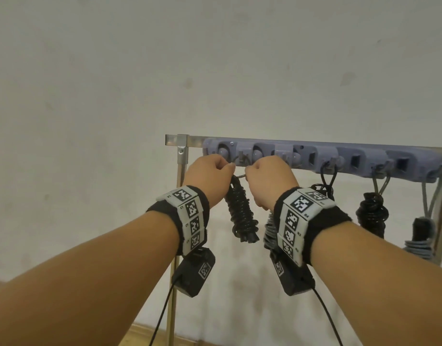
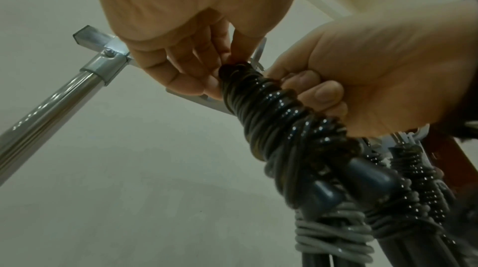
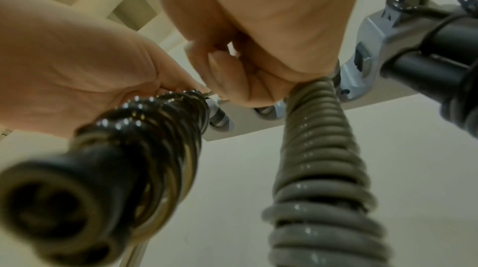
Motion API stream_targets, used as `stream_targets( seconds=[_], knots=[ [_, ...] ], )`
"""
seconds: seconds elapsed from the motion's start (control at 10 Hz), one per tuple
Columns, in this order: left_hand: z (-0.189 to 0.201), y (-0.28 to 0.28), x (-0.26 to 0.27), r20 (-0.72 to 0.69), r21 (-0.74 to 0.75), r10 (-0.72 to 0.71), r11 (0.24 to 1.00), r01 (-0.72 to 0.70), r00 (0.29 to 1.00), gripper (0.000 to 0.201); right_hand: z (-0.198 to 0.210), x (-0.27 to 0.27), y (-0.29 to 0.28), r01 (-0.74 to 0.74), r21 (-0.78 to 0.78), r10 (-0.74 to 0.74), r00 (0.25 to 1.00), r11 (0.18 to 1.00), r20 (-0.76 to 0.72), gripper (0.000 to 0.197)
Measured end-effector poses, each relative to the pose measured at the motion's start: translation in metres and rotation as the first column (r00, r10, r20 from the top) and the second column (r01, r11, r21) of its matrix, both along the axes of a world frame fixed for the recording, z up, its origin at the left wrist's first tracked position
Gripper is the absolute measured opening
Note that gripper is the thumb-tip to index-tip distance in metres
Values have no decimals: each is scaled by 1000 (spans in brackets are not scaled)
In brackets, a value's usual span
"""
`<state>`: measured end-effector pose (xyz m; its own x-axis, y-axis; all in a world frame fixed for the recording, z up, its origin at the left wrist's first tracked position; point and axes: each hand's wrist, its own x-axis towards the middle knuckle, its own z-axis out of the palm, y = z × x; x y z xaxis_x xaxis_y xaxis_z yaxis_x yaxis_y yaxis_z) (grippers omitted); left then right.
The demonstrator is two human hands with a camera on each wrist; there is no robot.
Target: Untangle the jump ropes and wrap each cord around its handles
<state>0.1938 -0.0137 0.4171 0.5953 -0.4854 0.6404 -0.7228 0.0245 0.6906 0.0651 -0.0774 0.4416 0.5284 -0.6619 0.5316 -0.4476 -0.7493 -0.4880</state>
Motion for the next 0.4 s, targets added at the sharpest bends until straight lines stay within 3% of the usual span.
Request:
stream_targets(
  seconds=[0.2, 0.3, 0.4],
  knots=[
    [-5, 6, -6, -7, 10, -33, 999, 33, 999, 17, -8, -3, 7, -11, -5, 12, 997, 1000, 72, 33],
    [-13, 10, -13, -123, -26, -64, 998, 61, 990, 10, -20, -24, 10, -91, 152, 74, 991, 984, 113, 27],
    [-24, 16, -14, -246, -113, -51, 993, 23, 968, 19, -32, -57, 8, -208, 245, 169, 970, 947, 173, 19]
  ],
)
